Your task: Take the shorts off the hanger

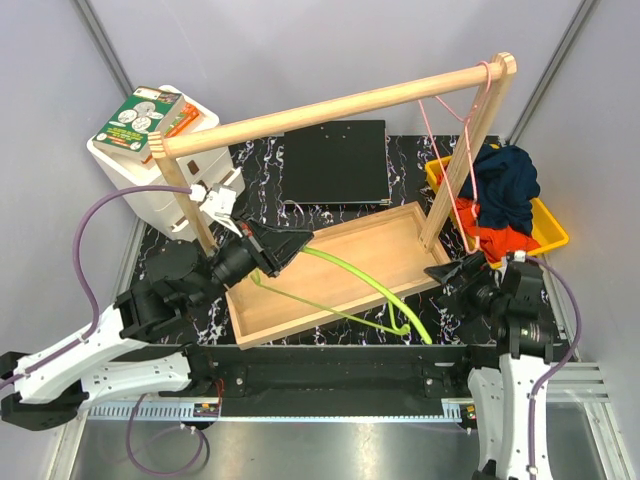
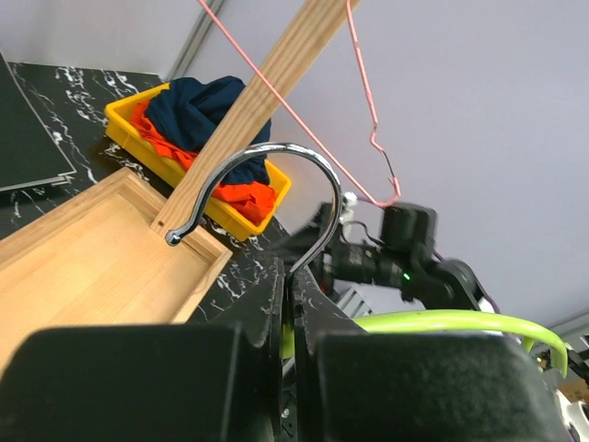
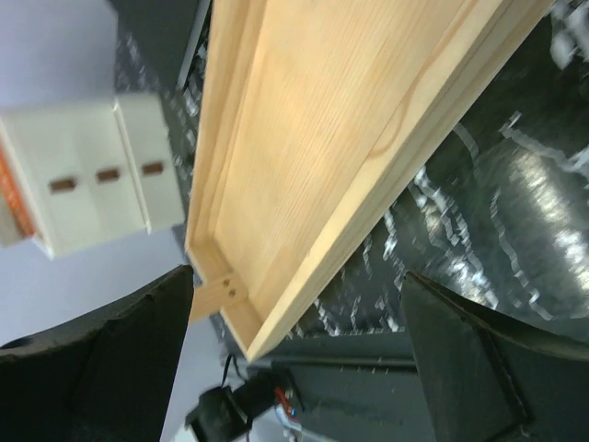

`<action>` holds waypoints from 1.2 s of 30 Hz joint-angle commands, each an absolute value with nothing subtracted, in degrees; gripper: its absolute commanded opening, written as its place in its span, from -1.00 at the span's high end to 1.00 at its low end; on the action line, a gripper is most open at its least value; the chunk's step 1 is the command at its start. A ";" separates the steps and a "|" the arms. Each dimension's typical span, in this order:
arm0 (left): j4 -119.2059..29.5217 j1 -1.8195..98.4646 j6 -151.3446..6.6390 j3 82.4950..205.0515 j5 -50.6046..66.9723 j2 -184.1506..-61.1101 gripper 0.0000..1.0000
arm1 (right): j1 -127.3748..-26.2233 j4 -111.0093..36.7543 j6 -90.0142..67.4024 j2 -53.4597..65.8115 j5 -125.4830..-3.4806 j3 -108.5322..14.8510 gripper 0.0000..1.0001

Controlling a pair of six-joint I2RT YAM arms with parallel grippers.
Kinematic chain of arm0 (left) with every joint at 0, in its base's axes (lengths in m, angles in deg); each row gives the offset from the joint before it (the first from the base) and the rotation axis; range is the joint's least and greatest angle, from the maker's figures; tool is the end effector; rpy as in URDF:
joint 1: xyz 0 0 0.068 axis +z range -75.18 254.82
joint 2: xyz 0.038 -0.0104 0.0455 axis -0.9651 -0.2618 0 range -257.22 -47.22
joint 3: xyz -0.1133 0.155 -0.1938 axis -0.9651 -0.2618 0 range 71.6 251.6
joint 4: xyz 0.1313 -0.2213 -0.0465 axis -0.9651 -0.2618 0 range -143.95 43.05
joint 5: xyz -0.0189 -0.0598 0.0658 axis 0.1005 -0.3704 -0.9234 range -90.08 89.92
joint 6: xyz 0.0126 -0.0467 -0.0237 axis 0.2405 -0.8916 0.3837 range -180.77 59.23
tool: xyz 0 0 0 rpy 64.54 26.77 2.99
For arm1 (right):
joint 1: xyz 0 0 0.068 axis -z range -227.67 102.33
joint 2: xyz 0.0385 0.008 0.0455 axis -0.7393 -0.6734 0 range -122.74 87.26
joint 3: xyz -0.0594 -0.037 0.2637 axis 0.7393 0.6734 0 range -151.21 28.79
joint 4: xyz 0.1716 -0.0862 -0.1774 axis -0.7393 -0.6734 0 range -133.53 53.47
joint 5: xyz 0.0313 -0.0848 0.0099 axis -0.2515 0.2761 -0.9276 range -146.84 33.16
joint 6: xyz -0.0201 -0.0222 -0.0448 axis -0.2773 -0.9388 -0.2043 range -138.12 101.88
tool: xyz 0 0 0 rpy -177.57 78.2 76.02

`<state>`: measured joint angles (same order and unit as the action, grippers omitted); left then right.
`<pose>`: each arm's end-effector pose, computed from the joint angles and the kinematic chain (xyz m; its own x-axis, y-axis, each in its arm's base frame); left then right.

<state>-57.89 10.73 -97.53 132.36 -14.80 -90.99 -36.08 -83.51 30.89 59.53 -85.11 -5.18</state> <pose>0.0754 -0.1345 0.4365 -0.4176 -0.4649 -0.7807 0.6360 0.4641 -0.6166 0.1044 -0.0044 0.2539 -0.5511 0.7917 -0.2638 0.3681 0.5143 0.7746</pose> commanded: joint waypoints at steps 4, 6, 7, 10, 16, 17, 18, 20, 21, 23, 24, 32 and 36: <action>-52.66 10.40 -95.14 133.04 -18.45 -92.75 1.00 | -40.46 -91.20 29.79 66.42 -97.88 -3.46 -1.00; -52.92 10.40 -94.61 133.22 -18.97 -93.19 1.00 | -41.69 -93.13 25.50 68.00 -99.55 -4.68 -1.00; -53.01 10.40 -94.09 133.22 -19.32 -93.71 1.00 | -42.30 -93.74 24.52 68.10 -100.08 -5.04 -0.99; -53.36 10.40 -92.16 133.04 -19.77 -94.68 1.00 | -45.73 -92.62 23.54 67.22 -106.04 -4.70 -1.00; -52.84 10.31 -86.72 132.08 -14.94 -96.26 1.00 | -53.55 -99.97 15.64 63.62 -109.57 -15.22 -1.00; -52.49 10.22 -85.92 131.90 -13.28 -96.27 1.00 | -54.26 -100.60 14.93 63.18 -110.88 -18.20 -0.99; -52.57 10.22 -84.17 131.90 -12.30 -96.79 1.00 | -55.39 -101.13 14.06 63.26 -111.76 -19.71 -0.99; -53.09 10.22 -82.32 132.16 -9.15 -97.15 1.00 | -56.28 -103.32 10.47 61.87 -111.34 -26.35 -0.99; -53.62 10.22 -80.83 132.33 -7.91 -97.49 1.00 | -56.63 -105.24 8.70 60.73 -109.85 -29.27 -1.00; -55.11 10.22 -79.67 133.39 -4.66 -97.93 1.00 | -56.64 -109.82 5.28 57.38 -104.84 -37.54 -0.99; -55.55 10.22 -79.06 133.57 -3.60 -97.94 1.00 | -56.64 -110.62 4.56 56.59 -104.22 -39.74 -1.00; -55.47 9.70 -80.10 135.32 -3.15 -99.69 1.00 | -57.25 -107.20 7.71 57.46 -115.46 -50.48 -1.00; -55.82 9.35 -86.24 138.82 -9.30 -103.64 1.00 | -58.22 -108.42 7.11 58.60 -114.59 -48.47 -0.93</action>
